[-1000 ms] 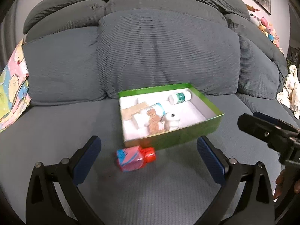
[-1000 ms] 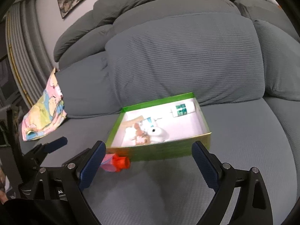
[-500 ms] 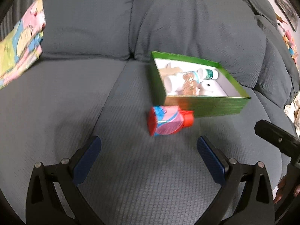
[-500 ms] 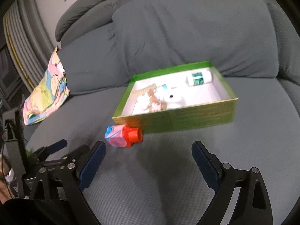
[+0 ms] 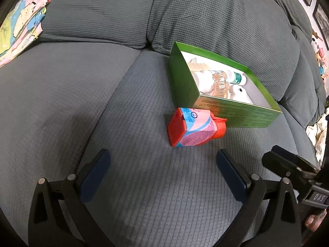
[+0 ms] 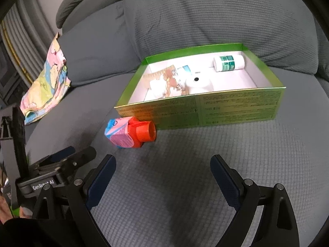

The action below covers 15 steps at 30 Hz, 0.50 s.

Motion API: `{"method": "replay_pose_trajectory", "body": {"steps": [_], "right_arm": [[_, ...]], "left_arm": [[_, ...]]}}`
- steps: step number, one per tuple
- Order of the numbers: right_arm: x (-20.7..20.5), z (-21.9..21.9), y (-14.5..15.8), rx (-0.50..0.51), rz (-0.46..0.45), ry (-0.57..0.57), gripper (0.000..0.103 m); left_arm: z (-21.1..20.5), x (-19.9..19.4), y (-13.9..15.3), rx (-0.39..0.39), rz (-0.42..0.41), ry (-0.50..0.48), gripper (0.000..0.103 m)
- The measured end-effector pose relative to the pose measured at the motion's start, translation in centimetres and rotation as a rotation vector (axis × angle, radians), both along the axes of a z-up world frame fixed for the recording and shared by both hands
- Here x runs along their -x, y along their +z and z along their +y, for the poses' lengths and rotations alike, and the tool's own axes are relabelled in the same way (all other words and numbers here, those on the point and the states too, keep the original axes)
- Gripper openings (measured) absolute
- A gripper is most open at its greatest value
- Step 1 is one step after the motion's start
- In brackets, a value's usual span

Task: Organize rigid objects
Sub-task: 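Close the right gripper around the pink-and-red spray bottle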

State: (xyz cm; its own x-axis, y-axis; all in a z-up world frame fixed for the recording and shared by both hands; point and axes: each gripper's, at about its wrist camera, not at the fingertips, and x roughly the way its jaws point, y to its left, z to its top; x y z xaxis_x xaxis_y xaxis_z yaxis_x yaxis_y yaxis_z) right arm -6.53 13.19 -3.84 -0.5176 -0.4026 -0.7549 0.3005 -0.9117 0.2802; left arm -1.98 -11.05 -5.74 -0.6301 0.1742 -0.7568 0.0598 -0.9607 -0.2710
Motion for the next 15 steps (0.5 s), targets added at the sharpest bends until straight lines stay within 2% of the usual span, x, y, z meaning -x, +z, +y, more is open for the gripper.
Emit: {"method": "replay_pose_trajectory", "body": {"steps": [6, 15], "right_arm": [[0.7, -0.6, -0.9, -0.014, -0.002, 0.024, 0.094], [1.7, -1.7, -2.3, -0.032, -0.012, 0.066, 0.094]], "left_arm": [[0.1, 1.3, -0.4, -0.016, 0.008, -0.030, 0.102], [0.3, 2.5, -0.9, -0.087, 0.036, -0.069, 0.102]]}}
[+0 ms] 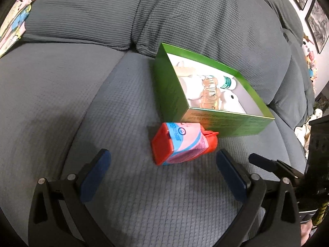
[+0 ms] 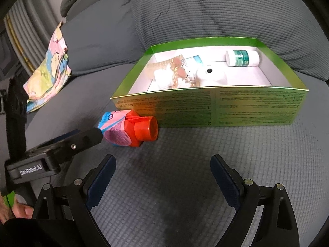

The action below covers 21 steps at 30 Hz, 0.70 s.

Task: Organize rigid objects
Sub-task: 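Close the right gripper around the pink-and-red spray bottle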

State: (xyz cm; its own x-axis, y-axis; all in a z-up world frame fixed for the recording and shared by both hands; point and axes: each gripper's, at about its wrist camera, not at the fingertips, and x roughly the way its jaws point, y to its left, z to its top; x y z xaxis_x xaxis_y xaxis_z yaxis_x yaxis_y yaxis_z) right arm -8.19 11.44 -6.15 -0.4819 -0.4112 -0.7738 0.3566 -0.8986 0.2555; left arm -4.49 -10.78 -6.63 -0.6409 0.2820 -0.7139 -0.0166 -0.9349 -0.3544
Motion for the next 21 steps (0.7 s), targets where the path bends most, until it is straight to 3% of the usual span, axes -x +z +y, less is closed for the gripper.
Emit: {"method": "replay_pose_trajectory", "body": {"steps": [21], "right_arm": [[2.7, -3.8, -1.7, 0.021, 0.012, 0.125, 0.094]], "left_arm": [[1.4, 2.7, -0.6, 0.035, 0.022, -0.088, 0.102]]}}
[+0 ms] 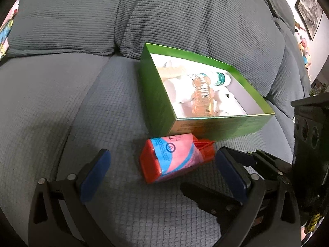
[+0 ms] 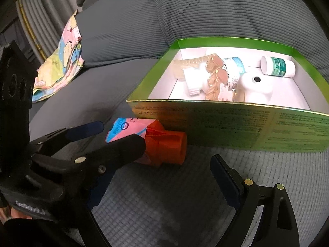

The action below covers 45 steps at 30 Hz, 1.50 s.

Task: Organize rigid objects
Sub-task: 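Close the right gripper around the pink-and-red spray bottle, then lift the spray bottle and carry it over the box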

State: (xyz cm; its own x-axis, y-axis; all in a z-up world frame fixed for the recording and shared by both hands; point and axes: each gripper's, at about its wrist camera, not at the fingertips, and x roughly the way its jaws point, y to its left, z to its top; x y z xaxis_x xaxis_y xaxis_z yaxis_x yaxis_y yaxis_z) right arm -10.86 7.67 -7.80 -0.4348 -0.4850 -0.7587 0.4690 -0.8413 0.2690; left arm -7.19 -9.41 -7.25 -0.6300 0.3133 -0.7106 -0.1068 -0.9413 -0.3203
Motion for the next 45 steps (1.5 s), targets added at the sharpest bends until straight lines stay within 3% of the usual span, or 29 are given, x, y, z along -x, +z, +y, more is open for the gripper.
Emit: {"method": "replay_pose_trajectory", "body": {"steps": [8, 10, 14, 18, 20, 23, 29, 45], "right_arm": [[0.4, -0.6, -0.6, 0.002, -0.009, 0.033, 0.093], [0.5, -0.7, -0.8, 0.008, -0.015, 0.043, 0.093], [0.5, -1.0, -1.1, 0.008, -0.019, 0.060, 0.088], [0.5, -1.0, -1.0, 0.019, -0.014, 0.069, 0.086], [0.5, -1.1, -1.1, 0.014, -0.013, 0.076, 0.079], [0.5, -1.2, -1.2, 0.010, -0.011, 0.079, 0.077], [0.6, -1.2, -1.3, 0.011, -0.009, 0.084, 0.067], [-0.4, -1.6, -0.9, -0.011, 0.027, 0.062, 0.066]], "left_arm": [[-0.2, 0.4, -1.0, -0.043, -0.032, -0.030, 0.099], [-0.3, 0.5, -1.2, -0.066, -0.042, -0.042, 0.092], [-0.6, 0.5, -1.5, -0.091, -0.057, -0.050, 0.091], [-0.5, 0.4, -1.6, -0.112, -0.063, -0.061, 0.082], [-0.5, 0.4, -1.7, -0.109, -0.070, -0.064, 0.081], [-0.5, 0.2, -1.8, -0.120, -0.075, -0.065, 0.080], [-0.6, 0.1, -1.9, -0.141, -0.087, -0.070, 0.070], [-0.2, -0.4, -1.3, -0.120, -0.052, -0.097, 0.069]]}}
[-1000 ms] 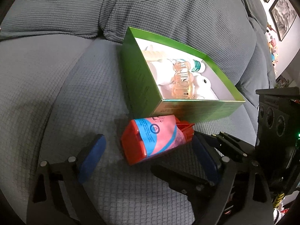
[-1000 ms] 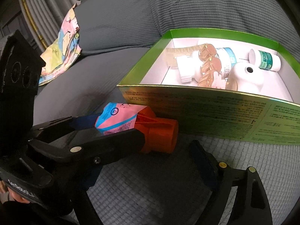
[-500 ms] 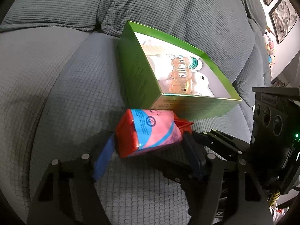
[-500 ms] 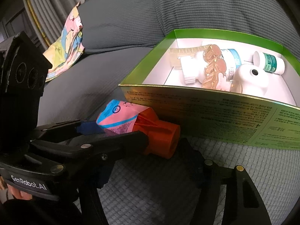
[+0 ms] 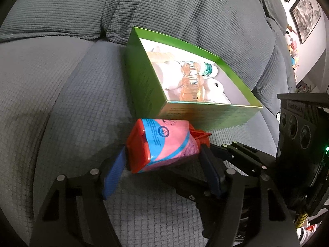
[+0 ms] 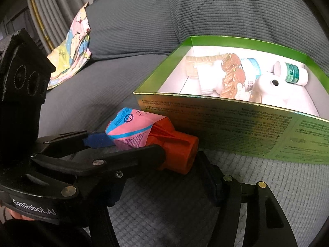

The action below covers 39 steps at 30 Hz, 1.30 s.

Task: Organize rigid objects
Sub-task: 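Lift the spray bottle and carry it over the box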

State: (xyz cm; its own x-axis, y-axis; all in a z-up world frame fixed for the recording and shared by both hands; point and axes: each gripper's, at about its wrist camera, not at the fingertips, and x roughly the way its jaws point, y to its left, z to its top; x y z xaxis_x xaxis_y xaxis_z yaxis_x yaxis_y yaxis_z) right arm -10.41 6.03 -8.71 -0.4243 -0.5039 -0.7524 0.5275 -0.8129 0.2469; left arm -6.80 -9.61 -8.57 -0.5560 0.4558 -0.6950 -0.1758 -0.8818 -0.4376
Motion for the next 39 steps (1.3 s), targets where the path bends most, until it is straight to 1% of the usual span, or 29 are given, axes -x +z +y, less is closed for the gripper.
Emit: {"method": "replay_pose_trajectory", "body": {"steps": [4, 12, 21, 31, 39], "right_arm": [[-0.7, 0.2, 0.2, -0.005, 0.008, -0.010, 0.066], [-1.9, 0.9, 1.3, -0.019, 0.040, -0.023, 0.066], [-3.5, 2.6, 3.3, -0.008, 0.074, -0.055, 0.066], [-5.5, 5.0, 5.7, 0.027, 0.118, -0.078, 0.066], [-6.8, 7.2, 7.3, 0.064, 0.156, -0.113, 0.066]], "left_arm": [[0.3, -0.7, 0.3, 0.016, 0.017, -0.016, 0.069], [1.4, -2.1, 1.3, 0.017, 0.049, -0.037, 0.069], [3.2, -3.6, 3.4, 0.025, 0.086, -0.062, 0.069], [5.9, -5.5, 6.1, 0.076, 0.140, -0.089, 0.069], [8.1, -5.8, 7.6, 0.109, 0.182, -0.125, 0.071]]}}
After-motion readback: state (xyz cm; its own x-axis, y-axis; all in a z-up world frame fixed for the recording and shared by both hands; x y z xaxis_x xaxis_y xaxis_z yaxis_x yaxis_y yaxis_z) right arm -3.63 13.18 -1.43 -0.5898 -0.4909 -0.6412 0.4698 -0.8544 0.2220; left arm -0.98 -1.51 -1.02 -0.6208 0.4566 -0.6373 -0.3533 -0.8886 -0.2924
